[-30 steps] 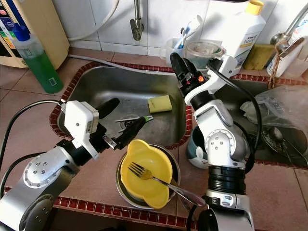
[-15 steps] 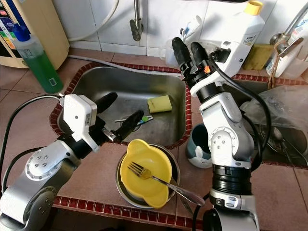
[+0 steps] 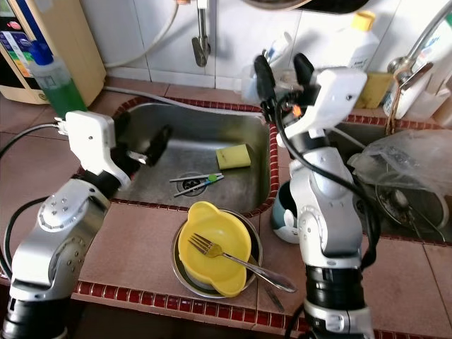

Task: Kitchen organization

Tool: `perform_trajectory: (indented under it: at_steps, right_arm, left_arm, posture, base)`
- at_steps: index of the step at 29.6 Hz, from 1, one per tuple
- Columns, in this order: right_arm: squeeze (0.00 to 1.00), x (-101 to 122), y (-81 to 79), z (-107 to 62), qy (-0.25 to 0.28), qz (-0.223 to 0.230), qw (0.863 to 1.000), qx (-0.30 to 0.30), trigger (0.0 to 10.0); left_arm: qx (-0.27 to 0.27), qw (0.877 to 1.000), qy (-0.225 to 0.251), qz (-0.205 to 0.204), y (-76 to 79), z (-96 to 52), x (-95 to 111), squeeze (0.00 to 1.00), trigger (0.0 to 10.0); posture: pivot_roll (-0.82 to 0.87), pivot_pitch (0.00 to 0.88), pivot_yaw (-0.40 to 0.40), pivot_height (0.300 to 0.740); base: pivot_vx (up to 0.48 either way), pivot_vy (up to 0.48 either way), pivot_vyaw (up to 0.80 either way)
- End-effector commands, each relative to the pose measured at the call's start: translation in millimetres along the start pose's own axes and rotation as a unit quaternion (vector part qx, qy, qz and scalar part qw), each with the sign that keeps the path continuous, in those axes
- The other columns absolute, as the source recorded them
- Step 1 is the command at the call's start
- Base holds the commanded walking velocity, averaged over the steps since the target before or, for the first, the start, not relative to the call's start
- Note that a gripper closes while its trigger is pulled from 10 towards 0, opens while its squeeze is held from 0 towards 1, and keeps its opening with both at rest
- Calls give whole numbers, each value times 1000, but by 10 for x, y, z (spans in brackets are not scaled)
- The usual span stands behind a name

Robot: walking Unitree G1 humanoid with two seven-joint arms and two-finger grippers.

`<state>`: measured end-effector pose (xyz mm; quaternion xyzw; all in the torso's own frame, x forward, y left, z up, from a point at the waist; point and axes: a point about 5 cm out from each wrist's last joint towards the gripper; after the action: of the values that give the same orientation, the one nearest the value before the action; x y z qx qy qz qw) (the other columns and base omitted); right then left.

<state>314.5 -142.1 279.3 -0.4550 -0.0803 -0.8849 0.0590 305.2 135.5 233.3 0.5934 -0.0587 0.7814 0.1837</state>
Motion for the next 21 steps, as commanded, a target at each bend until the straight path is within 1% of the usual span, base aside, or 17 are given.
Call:
perform_trajectory:
  at_steps: [1, 2, 4, 6, 7, 11, 12, 15, 21]
  right_arm:
    - [0, 31, 20, -17, 12, -25, 1000, -13, 10000]
    - [0, 18, 27, -24, 11, -30, 999, -16, 10000]
    - [0, -19, 43, -58, 6, -65, 998, -27, 10000]
    - [0, -39, 46, -74, 3, -70, 997, -32, 10000]
    - [0, -60, 44, -103, 1, -85, 996, -35, 10000]
    - [0, -112, 31, -189, -11, -94, 994, -52, 10000]
    - [0, -127, 20, -216, -14, -98, 994, -54, 10000]
    - [0, -133, 11, -240, -16, -102, 993, -61, 10000]
    - [0, -138, 21, -268, -20, -108, 992, -69, 10000]
  left_arm:
    - [13, 1000, 8, -1, -54, 19, 7, 0, 10000]
    - [19, 1000, 10, -3, -72, 27, 4, 0, 10000]
    - [19, 1000, 8, -11, -95, 51, -31, 0, 10000]
    - [17, 1000, 10, -11, -88, 61, -47, 0, 10000]
    - [14, 1000, 9, -13, -79, 69, -75, 0, 10000]
    - [26, 1000, 9, -16, -89, 65, -136, 0, 10000]
    - [28, 999, 12, -22, -91, 60, -144, 0, 10000]
    - [31, 999, 9, -13, -97, 52, -158, 0, 10000]
    - [16, 999, 13, -29, -67, 33, -173, 0, 10000]
  posture:
    - [26, 57, 1, 740]
    - [28, 53, 0, 740]
    - [26, 50, 3, 740]
    - [24, 51, 4, 740]
    - [23, 50, 4, 740]
    - [10, 51, 5, 740]
    - [8, 52, 6, 740]
    - [0, 57, 10, 740]
    - [-10, 61, 11, 740]
  base:
    - [0, 0, 0]
    - [0, 0, 0]
    - [0, 0, 0]
    - [0, 0, 0]
    - [0, 0, 0]
    - [0, 0, 0]
    - [0, 0, 0]
    - [0, 0, 0]
    - [0, 0, 0]
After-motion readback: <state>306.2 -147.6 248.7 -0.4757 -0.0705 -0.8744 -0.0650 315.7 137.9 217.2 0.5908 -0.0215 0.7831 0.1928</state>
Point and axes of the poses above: a point about 5 cm out from each wrist's last joint towards the gripper, its own z axis pointing out of the wrist towards the gripper, its own x axis along the axis of the wrist's last joint, y = z × x, and after that the axes turned 8 degrees about -z, right-handed
